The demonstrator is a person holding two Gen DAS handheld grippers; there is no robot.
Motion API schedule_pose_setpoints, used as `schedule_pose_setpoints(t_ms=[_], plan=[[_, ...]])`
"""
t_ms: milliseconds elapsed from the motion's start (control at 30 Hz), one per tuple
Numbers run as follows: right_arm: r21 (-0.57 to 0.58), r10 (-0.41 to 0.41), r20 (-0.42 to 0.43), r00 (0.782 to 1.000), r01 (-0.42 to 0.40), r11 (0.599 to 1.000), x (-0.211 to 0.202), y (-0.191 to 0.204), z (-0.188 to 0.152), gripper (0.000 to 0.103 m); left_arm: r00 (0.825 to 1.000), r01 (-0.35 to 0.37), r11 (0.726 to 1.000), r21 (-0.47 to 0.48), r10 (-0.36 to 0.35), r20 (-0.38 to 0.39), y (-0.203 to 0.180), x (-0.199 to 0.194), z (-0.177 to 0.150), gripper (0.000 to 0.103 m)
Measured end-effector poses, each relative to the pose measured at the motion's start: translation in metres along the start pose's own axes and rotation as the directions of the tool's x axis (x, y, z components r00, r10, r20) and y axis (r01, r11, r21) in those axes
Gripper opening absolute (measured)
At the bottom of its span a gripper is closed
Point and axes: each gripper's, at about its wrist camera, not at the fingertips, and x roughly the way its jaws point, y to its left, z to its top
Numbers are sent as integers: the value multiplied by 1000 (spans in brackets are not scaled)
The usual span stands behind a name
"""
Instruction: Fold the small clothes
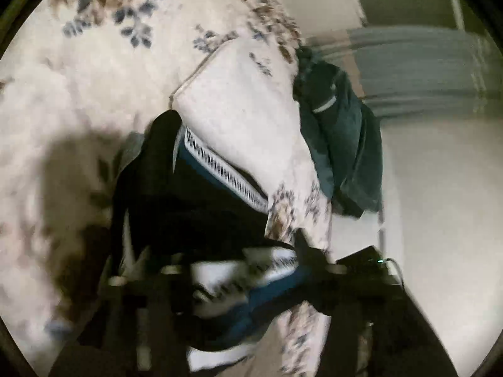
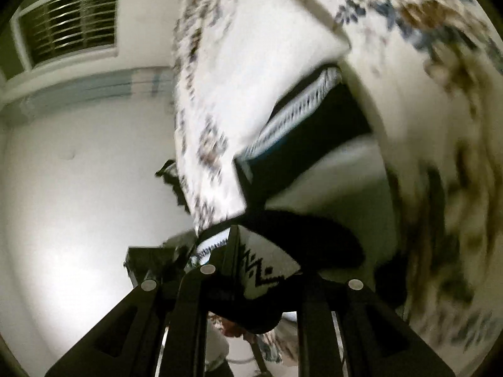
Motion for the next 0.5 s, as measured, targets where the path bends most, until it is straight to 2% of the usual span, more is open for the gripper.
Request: schedule_pose_setpoints(t_ms=[100, 167, 200, 233, 300, 367, 400, 433, 467, 500], plan=[[-2, -38, -4, 999, 38, 999, 14, 9, 30, 19, 998, 57, 992, -110, -56, 12, 19, 15, 22, 62], [-7, -62, -9, 998, 62, 998, 20, 10, 45, 29, 997, 76, 982, -174, -75, 16, 32, 25, 33, 63], [-5, -75, -11, 997, 75, 997, 14, 7, 48, 36, 997, 76, 978, -195, -75, 12, 35, 28, 37, 63], [2, -76, -12, 997, 76, 997, 10, 5, 52, 54, 995, 96, 967, -235, -97, 10, 41, 33, 39, 64], [41, -63, 5, 998, 62, 997, 6, -3, 60, 72, 975, 208, 882, -424, -222, 18, 64, 47, 38, 69], [122, -54, -31, 998, 58, 991, 1, -20, 60, 74, 951, 256, 757, -602, -308, 16, 83, 57, 32, 69], [156, -66, -47, 997, 73, 985, 1, -26, 61, 74, 950, 254, 752, -608, -311, 12, 84, 54, 34, 70], [158, -66, -34, 997, 71, 985, -2, -29, 61, 74, 955, 242, 769, -591, -296, 7, 82, 49, 38, 70], [148, -65, -24, 998, 68, 987, -3, -30, 61, 74, 964, 224, 812, -540, -266, -1, 76, 40, 45, 70], [139, -66, -13, 998, 68, 988, -7, -30, 61, 74, 970, 208, 843, -497, -242, -5, 70, 34, 51, 70]])
